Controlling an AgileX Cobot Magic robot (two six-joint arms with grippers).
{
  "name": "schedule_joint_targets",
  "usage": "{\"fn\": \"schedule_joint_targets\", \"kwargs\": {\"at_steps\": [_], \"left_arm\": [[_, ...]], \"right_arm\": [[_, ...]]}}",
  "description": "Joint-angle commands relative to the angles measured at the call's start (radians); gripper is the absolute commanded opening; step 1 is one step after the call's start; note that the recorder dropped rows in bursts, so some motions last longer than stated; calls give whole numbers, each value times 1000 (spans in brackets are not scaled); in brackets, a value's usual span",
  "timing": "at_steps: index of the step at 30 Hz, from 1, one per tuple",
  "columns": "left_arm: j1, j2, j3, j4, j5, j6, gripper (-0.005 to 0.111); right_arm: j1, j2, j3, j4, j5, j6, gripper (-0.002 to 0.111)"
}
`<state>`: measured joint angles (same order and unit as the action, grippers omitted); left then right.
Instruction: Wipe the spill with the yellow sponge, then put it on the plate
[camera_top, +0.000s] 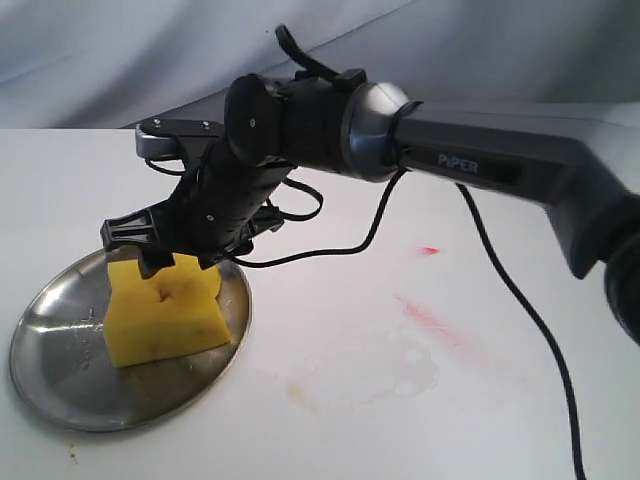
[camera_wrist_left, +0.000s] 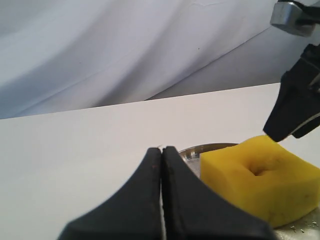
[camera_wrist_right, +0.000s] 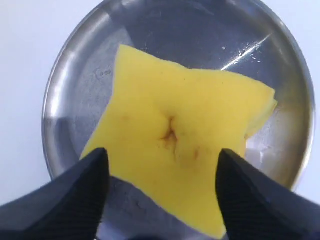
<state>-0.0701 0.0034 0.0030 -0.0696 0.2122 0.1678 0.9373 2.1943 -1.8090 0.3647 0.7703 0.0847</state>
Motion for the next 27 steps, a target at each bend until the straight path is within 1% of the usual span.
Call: {"fn": "schedule_joint_targets", "kwargs": {"at_steps": [1,2,3,4,6,12,17,25,27], "left_arm": [[1,-3,-3,1,-7,-8,0],[1,-3,-3,1,-7,-8,0],[1,-3,-3,1,-7,-8,0],[1,-3,-3,1,-7,-8,0],[1,-3,-3,1,-7,-8,0],[1,-3,-3,1,-7,-8,0],[1,-3,-3,1,-7,-8,0],[1,-3,-3,1,-7,-8,0],[1,-3,-3,1,-7,-8,0]], "right_arm": [[22,-87,14,-266,71,84,25],[30,-109,40,-326,69,140,17],[41,-141,73,-401,51,182,5],[43,-164,112,-439,33,216,0],[51,-226,203,-471,-20,244,0],[51,-411,494,-471,-193,265,0],[51,-556,705,-471,-305,299,0],[51,-739,949,-496,-446,377,0],[30,-784,1008,-496,-494,395,0]]}}
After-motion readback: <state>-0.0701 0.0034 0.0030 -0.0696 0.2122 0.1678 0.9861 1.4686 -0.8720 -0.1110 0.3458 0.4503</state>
